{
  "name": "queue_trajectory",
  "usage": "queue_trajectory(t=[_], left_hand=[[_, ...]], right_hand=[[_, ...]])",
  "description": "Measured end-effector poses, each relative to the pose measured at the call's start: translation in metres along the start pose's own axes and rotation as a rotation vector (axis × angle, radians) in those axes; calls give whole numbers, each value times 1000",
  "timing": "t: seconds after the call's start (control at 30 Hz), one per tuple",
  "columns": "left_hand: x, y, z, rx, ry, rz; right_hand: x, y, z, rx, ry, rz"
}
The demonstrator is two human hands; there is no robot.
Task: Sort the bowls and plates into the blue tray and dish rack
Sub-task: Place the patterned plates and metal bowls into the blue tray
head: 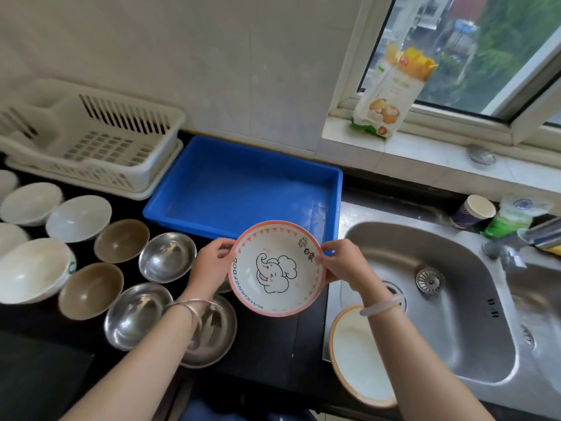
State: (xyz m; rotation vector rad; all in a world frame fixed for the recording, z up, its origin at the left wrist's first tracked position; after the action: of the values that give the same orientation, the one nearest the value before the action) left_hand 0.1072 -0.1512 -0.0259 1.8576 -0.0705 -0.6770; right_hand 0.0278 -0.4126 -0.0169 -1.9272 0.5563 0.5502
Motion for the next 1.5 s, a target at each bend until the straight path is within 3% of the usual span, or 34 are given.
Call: queue_trajectory(t=[0.37,0.73,1.1,1.5], left_hand=[[45,10,-46,-523,22,-86],[158,-22,-109,-452,49,-159],[203,-49,-125,-486,39,-224],[186,-72,-96,-921,-120,-392]], right_hand=[[59,-67,6,335,62,1],[168,-87,58,483,109,77],[206,-81,86,581,179,110],[192,-76,139,1101,-170,-6]])
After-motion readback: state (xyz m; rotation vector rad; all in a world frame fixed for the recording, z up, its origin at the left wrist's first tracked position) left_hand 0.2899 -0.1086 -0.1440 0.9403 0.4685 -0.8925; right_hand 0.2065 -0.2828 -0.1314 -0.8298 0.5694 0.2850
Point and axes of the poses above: each hand's wrist, its own x-axis towards the middle knuckle, its own z-axis out of the palm, y = z × x, the point moved 10 cm from there along x, towards the middle knuckle, and after that the axes turned 14 degrees about -y, right-handed, at the moved point
